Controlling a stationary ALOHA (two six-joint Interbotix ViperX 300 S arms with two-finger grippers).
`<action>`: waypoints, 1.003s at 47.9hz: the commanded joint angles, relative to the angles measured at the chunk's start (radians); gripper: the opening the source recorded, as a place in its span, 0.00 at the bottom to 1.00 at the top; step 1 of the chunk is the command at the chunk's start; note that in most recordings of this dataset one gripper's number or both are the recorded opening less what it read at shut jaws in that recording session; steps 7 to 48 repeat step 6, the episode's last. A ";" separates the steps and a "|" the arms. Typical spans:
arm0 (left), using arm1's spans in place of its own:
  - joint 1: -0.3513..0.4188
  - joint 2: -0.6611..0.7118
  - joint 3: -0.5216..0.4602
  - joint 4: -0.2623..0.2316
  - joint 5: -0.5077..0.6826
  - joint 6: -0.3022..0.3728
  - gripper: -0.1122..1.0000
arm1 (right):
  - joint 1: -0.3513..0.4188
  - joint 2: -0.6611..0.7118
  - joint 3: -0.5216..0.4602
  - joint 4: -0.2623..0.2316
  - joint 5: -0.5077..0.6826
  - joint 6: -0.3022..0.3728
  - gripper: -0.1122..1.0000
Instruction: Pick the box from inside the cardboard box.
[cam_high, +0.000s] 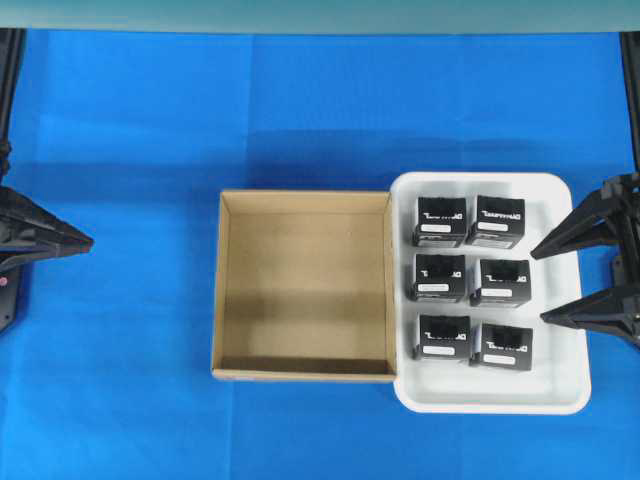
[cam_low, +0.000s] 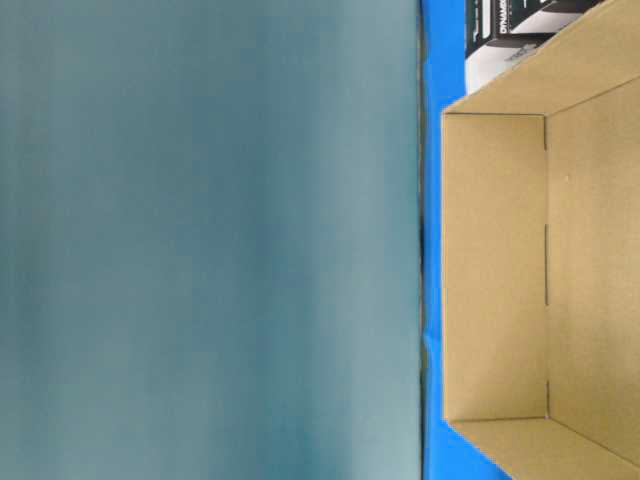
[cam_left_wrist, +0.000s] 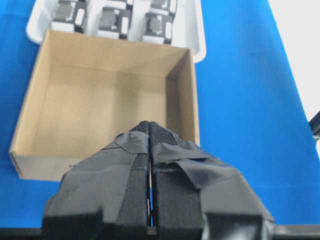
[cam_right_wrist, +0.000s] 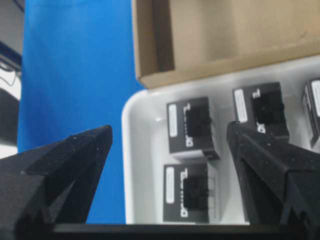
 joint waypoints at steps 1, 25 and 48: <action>-0.002 0.008 -0.012 0.003 -0.008 -0.002 0.06 | -0.002 -0.002 0.002 -0.002 -0.017 -0.002 0.96; -0.002 0.005 -0.003 0.003 -0.008 -0.002 0.06 | -0.002 -0.005 0.014 -0.002 -0.017 0.000 0.96; -0.002 0.005 -0.003 0.003 -0.008 -0.002 0.06 | -0.002 -0.005 0.014 -0.002 -0.017 0.000 0.96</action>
